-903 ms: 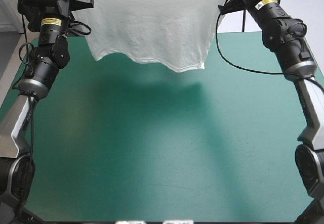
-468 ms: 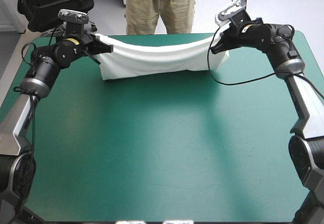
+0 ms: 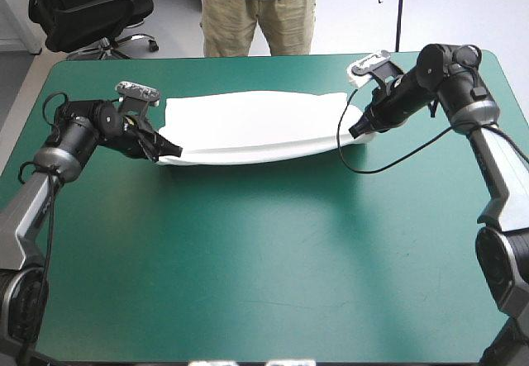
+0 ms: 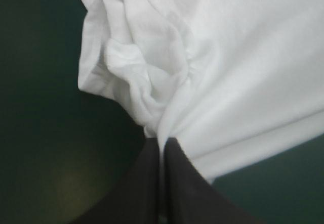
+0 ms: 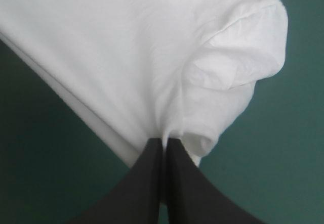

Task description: Fold the cloth

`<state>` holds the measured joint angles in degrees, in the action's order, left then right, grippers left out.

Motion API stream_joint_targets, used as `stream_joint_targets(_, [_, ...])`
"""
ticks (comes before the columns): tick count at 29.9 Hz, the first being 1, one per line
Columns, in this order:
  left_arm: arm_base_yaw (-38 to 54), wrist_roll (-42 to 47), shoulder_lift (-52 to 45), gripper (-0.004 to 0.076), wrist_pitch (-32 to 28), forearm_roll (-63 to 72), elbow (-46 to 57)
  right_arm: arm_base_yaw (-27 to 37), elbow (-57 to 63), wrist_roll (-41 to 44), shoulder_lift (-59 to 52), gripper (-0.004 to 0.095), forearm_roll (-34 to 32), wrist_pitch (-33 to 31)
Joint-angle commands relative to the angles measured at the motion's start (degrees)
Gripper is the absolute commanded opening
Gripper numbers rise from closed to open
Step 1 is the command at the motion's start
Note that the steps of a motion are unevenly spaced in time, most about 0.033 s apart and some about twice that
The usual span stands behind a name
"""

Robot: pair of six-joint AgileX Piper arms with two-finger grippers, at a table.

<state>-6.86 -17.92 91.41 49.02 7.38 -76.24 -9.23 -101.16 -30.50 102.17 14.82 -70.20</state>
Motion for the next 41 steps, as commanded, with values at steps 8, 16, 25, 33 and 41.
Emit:
stream_joint_targets(8, [-0.02, 0.08, -10.86, -0.0018, 2.12, -0.44, 11.74, 0.37, 24.08, 1.96, -16.68, -0.0015, 1.81, 6.02])
stream_joint_targets(16, [-0.02, 0.08, -12.07, -0.0018, 4.37, 1.8, 20.79, 0.37, 41.94, 3.43, -23.62, -0.0012, 2.33, 12.84])
stream_joint_targets(25, [-0.14, -0.18, -12.07, -0.0018, 3.43, 4.46, 22.85, 0.26, 48.41, 3.53, -23.72, -0.0002, 3.57, 16.96])
stream_joint_targets(33, [-0.14, -3.74, -12.07, 0.0037, 6.49, 5.68, 22.85, 0.26, 48.41, 3.28, -24.23, 0.0477, 5.03, 17.09])
stream_joint_targets(41, [-0.01, -8.94, -15.41, 0.0384, 4.16, 17.09, 19.06, 0.51, 39.08, 8.22, -31.91, 0.0511, 1.21, 20.29])
